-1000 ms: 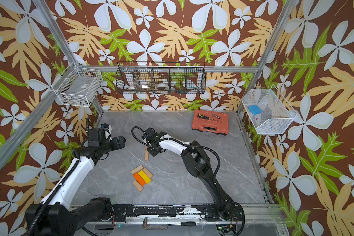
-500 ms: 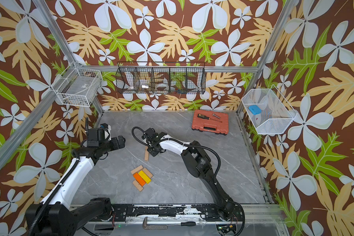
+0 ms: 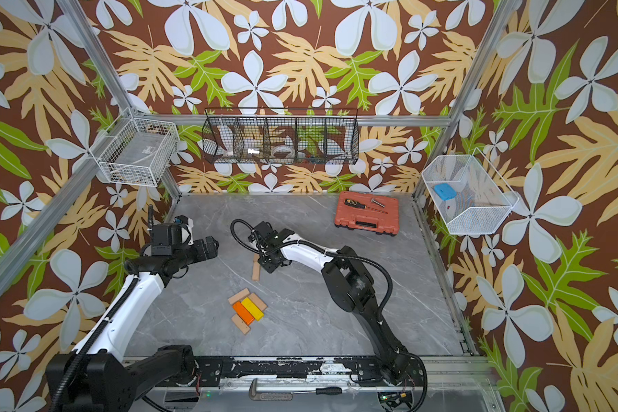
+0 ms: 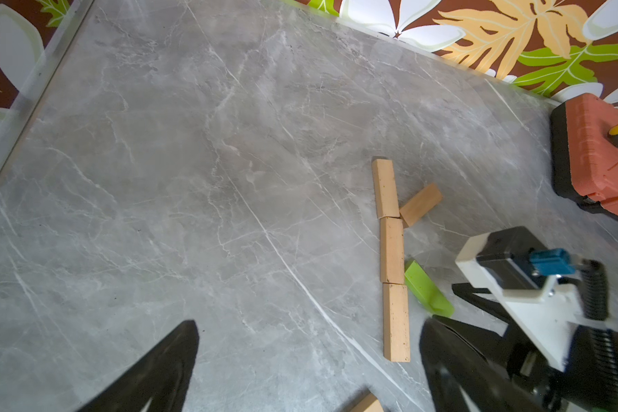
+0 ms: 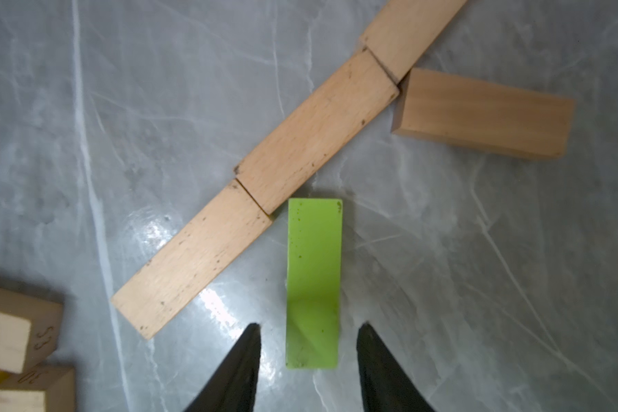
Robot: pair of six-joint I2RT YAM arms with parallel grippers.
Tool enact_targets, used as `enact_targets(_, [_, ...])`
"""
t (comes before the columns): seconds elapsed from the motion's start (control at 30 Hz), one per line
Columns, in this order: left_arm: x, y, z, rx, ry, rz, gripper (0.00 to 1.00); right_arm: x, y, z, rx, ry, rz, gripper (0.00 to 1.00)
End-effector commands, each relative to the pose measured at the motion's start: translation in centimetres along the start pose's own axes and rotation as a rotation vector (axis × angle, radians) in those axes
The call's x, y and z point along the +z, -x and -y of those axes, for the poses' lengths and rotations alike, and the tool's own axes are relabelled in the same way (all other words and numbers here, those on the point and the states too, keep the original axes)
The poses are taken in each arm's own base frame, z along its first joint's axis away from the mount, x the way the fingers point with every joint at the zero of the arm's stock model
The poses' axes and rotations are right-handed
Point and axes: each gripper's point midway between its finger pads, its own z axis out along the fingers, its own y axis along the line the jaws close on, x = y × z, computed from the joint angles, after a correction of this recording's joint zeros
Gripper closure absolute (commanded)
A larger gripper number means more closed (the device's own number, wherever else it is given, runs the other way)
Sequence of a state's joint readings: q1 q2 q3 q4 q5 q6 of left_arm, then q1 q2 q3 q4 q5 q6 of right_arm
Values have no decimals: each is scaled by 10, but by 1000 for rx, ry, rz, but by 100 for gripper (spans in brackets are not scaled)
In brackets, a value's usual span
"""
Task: Assemble the letter k with building blocks
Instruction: Assemble the building block at the center of the board, then pick up the building block from the center of the board.
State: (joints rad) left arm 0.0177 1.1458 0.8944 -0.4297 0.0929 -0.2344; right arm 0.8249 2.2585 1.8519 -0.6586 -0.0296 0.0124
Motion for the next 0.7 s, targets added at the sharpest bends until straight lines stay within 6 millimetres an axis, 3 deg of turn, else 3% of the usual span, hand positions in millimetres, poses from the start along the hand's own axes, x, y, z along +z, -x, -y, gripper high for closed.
enact_targets(0.0, [1,5,2,-2,-13,19,2,-20,10,-2,21,12,44,51])
enact_targets(0.17, [3,0,1,-8,-16,8,3,-85,33,13,130,-21,235,51])
enact_targets(0.27, [2,-3,6,-18,-46,8,6,-134,34,38,268,-35,409,48])
enact_targets(0.33, [1,-5,9,-48,-70,11,10,-160,23,64,387,-53,503,46])
enact_targets(0.5, [-7,-30,20,-181,-112,-11,17,-189,-22,114,590,-139,593,43])
enact_targets(0.67, [-13,-86,65,-195,-173,-94,23,-195,-60,139,707,-143,647,33])
